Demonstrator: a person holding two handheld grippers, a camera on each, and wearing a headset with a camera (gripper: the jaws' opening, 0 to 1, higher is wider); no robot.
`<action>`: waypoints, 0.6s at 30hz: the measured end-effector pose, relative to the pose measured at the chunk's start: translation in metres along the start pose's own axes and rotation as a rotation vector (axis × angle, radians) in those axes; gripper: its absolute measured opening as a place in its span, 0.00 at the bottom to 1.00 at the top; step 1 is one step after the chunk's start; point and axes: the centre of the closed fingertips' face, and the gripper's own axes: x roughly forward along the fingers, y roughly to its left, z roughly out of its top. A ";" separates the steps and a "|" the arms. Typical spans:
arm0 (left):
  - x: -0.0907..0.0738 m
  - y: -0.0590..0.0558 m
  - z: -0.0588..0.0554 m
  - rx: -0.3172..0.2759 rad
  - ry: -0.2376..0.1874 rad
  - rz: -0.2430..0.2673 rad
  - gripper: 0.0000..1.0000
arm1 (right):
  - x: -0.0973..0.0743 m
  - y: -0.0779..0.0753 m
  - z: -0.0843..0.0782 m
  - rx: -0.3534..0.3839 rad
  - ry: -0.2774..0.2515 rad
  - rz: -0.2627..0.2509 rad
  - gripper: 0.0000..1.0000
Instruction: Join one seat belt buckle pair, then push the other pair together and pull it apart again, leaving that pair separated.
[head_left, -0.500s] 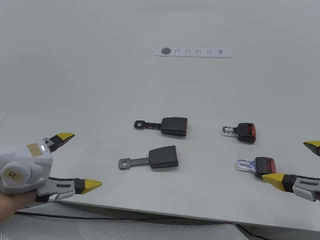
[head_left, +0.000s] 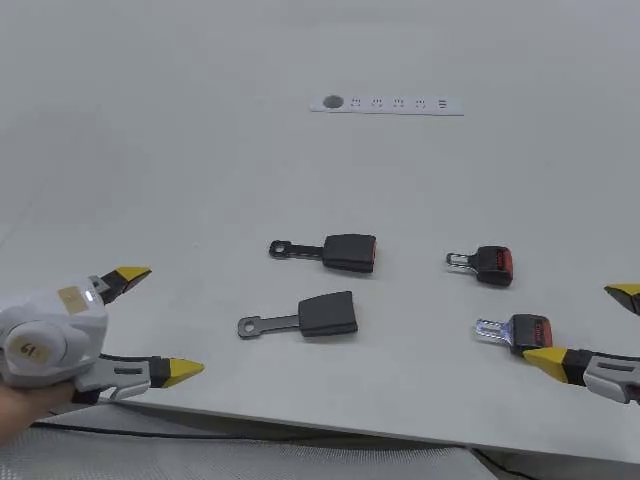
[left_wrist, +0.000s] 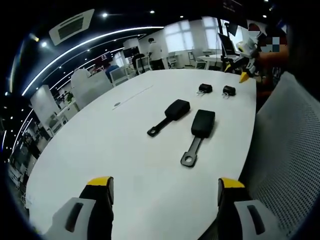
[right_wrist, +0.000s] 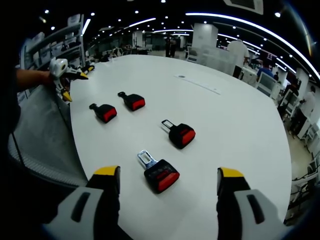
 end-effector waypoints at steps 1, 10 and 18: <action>0.000 0.000 0.000 0.001 0.003 0.000 0.87 | 0.000 0.000 0.000 -0.001 0.000 0.000 0.80; 0.000 0.000 -0.002 0.009 0.010 -0.002 0.85 | 0.001 0.002 0.000 -0.018 0.008 0.004 0.78; 0.001 -0.002 -0.003 0.024 0.020 -0.007 0.85 | 0.002 0.001 0.003 -0.029 0.012 0.005 0.78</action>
